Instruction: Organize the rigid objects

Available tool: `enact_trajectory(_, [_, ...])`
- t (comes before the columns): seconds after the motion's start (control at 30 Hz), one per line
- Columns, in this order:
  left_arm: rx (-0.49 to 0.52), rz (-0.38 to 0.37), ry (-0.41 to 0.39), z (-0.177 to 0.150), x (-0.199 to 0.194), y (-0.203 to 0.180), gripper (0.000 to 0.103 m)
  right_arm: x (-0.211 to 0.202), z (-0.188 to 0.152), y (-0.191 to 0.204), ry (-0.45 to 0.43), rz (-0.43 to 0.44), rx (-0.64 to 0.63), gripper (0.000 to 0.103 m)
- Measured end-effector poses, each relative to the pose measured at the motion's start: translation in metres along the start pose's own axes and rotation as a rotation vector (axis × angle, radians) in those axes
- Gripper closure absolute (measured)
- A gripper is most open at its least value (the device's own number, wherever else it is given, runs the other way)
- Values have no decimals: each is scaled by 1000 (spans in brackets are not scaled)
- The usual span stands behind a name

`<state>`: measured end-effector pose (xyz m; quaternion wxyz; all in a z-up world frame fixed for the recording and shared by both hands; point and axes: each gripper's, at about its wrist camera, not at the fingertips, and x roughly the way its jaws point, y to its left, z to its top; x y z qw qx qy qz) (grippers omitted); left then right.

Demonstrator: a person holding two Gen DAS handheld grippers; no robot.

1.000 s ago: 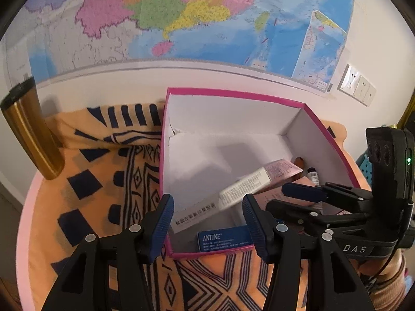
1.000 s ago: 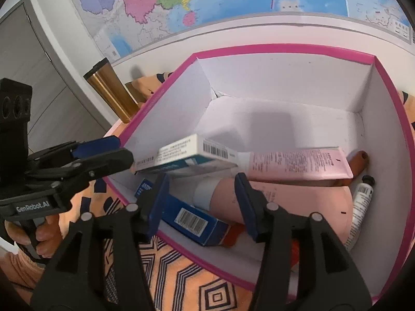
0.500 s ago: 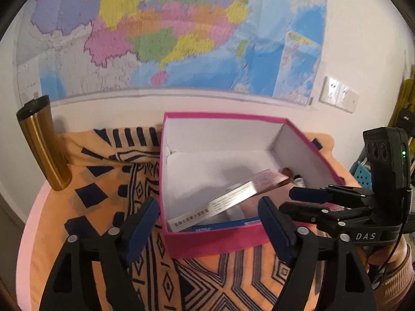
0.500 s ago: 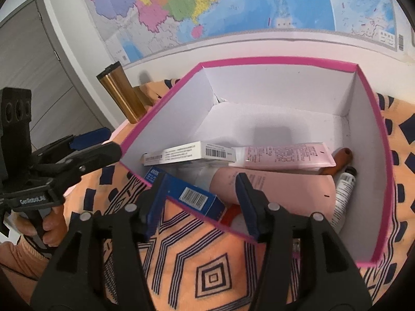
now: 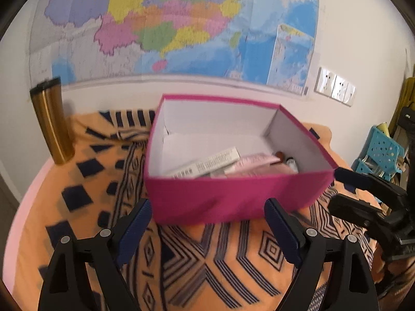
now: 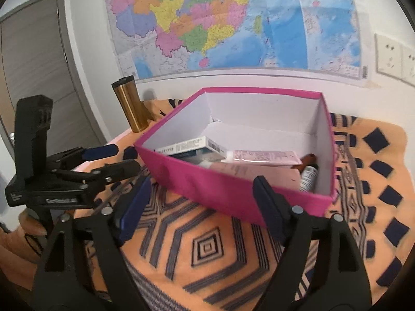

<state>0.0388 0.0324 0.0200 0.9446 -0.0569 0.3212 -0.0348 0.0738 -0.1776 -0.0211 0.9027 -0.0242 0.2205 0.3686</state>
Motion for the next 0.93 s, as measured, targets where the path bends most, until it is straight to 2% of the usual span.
enact_trajectory(0.07, [-1,8,9,-6,1,-3,13,-6,-11,3,-24,-30,-5,13])
enact_trajectory(0.13, [3,28,4,-11,0,-7,13,-9,-21,7,-41,-68,-18,4])
enact_trajectory(0.17, [6,37,2,-13,-1,-9,13,-10,-24,9,-50,-79,-21,3])
enact_trajectory(0.3, [18,64,3,-21,-2,-16,13,-11,-38,18,-66,-106,-36,2])
enact_trajectory(0.63, [23,125,-3,-30,-11,-22,13,-13,-60,25,-56,-106,-6,2])
enact_trajectory(0.93, [49,126,40,-43,-4,-34,13,-16,-70,23,-51,-118,16,2])
